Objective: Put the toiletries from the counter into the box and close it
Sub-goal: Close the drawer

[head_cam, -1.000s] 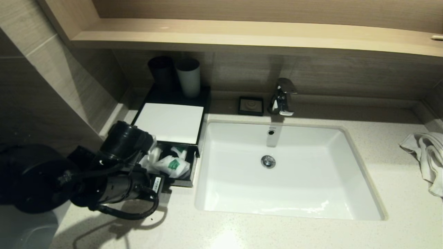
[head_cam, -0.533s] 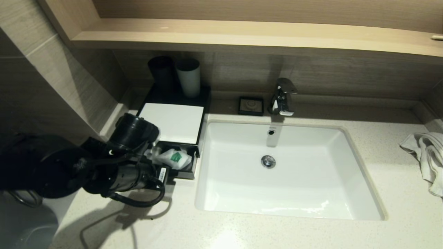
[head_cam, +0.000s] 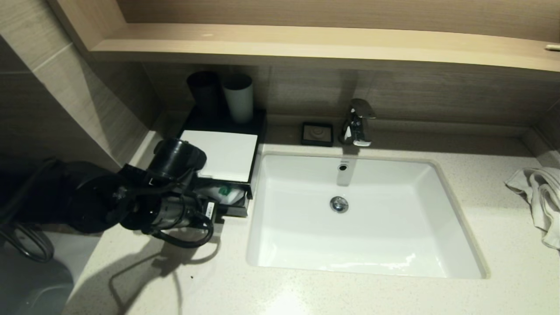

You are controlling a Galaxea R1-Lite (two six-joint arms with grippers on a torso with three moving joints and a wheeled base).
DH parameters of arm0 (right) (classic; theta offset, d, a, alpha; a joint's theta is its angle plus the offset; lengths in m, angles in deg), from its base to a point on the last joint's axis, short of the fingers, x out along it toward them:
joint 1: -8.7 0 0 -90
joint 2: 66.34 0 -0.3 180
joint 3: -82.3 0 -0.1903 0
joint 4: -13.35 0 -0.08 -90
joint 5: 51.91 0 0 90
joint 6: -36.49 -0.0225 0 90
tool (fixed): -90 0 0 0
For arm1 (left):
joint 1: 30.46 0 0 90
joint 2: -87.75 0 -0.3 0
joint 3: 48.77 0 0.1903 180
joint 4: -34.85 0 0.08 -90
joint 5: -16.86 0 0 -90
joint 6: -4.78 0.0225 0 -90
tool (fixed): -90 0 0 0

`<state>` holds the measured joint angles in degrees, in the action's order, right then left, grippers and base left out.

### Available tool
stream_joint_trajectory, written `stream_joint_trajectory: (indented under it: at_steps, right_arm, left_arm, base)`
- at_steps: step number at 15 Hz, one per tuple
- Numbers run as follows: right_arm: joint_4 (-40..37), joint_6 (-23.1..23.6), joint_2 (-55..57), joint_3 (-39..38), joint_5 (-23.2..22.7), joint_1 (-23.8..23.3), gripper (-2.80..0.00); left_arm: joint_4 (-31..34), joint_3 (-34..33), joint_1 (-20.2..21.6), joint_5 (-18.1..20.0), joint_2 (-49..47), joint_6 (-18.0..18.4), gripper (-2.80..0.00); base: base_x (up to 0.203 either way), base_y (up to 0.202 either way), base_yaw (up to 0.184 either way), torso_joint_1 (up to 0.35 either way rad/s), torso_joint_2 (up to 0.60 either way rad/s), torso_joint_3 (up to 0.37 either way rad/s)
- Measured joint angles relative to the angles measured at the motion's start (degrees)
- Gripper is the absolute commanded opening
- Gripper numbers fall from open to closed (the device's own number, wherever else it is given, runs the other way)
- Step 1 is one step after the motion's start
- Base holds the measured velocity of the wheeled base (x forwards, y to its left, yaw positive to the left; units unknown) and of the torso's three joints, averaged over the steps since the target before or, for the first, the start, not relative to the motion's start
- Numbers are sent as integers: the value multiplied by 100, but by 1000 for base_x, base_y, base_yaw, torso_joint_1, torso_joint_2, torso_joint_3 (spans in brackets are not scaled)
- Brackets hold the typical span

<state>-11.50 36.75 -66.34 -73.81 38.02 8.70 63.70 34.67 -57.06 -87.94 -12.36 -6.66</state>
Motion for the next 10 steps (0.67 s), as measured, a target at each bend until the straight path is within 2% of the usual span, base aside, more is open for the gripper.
stream_joint_trajectory:
  at_steps: [10]
  right_arm:
    - [0, -2, 0, 0, 2, 0, -280]
  left_arm:
    - [13, 499, 43, -2, -320, 9, -280]
  base:
    - [0, 0, 0, 0, 0, 0]
